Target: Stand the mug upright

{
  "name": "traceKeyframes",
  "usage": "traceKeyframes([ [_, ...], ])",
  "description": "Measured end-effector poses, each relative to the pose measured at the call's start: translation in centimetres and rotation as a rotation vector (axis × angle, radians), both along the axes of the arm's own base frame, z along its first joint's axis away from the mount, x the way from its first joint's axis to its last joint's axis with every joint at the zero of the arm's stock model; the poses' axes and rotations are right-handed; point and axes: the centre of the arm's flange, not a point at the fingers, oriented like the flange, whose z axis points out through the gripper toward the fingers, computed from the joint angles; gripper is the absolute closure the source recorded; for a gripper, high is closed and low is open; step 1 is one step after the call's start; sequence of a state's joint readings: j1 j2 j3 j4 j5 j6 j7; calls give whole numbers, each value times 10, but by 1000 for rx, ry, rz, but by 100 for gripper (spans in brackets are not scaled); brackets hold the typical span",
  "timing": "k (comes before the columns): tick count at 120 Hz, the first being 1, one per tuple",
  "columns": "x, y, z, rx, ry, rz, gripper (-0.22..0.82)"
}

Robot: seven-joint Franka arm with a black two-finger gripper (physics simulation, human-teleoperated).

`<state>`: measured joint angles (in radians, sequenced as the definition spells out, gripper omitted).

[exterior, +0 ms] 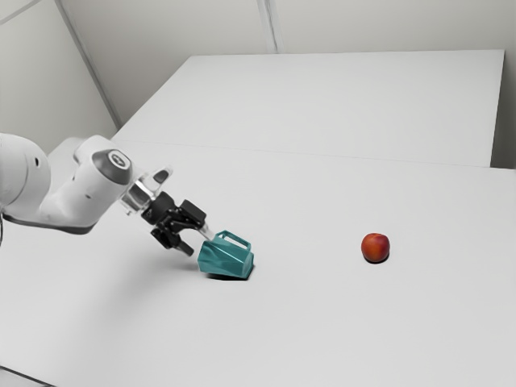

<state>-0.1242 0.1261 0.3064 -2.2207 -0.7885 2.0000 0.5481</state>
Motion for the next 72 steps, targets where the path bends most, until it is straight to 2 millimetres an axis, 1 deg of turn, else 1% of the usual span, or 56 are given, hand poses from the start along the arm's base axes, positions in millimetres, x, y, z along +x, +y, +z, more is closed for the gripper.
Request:
traceKeyframes([
  [13, 3, -2, -10, -37, -17, 3, 0],
  [24, 9, -4, -12, -63, -42, -2, 0],
  [39, 12, -7, -20, -110, -58, 6, 0],
  [48, 12, -9, -24, -134, -66, 10, 3],
  [56, 12, -11, -27, -154, -74, 14, 9],
  [72, 13, -15, -28, -175, -93, 4, 36],
])
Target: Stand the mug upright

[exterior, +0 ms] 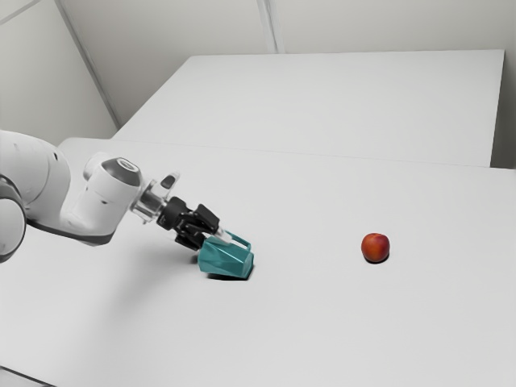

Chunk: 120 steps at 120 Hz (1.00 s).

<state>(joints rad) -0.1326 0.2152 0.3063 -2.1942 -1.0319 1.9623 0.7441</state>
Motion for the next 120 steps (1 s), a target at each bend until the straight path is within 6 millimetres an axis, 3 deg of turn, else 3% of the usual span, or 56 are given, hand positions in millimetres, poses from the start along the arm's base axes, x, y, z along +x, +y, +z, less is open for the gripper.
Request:
traceKeyframes([
  [14, 0, -3, 0, -9, -15, -11, 55],
  [56, 4, -19, 10, -52, -69, -15, 74],
  [94, 4, -31, 22, -74, -109, -16, 78],
  [120, 1, -34, 50, -30, -158, -56, 79],
])
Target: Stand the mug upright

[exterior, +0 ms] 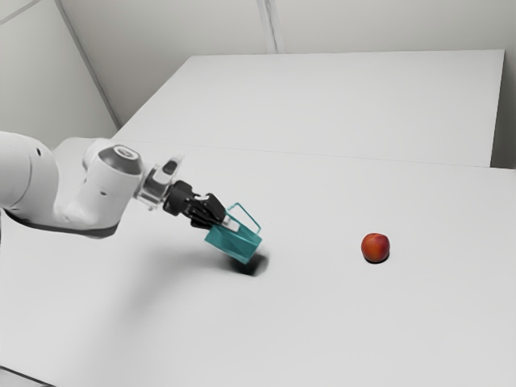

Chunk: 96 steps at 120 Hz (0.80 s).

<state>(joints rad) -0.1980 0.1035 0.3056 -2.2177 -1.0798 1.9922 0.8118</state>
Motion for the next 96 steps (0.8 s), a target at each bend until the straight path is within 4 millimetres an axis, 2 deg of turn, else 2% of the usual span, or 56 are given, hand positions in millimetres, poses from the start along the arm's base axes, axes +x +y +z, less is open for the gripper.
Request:
traceKeyframes([
  [22, 0, 5, 6, 103, -17, -41, 79],
  [56, -2, 4, 38, 381, -61, -183, 79],
  [96, 4, 1, 48, 674, -103, -250, 79],
])
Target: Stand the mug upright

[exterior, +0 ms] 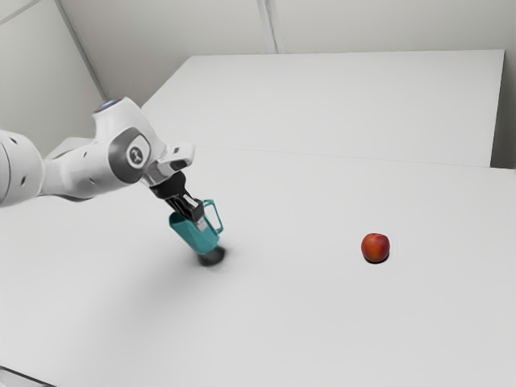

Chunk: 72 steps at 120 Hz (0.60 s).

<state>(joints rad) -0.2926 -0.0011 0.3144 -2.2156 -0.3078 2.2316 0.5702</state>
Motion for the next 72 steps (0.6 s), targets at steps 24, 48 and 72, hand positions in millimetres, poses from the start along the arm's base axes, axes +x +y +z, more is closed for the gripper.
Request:
traceKeyframes([
  [24, -6, -6, -7, 77, -35, 20, 79],
  [48, -21, -25, -8, 135, -54, 13, 79],
  [72, -25, -16, -9, 202, -45, 41, 78],
])
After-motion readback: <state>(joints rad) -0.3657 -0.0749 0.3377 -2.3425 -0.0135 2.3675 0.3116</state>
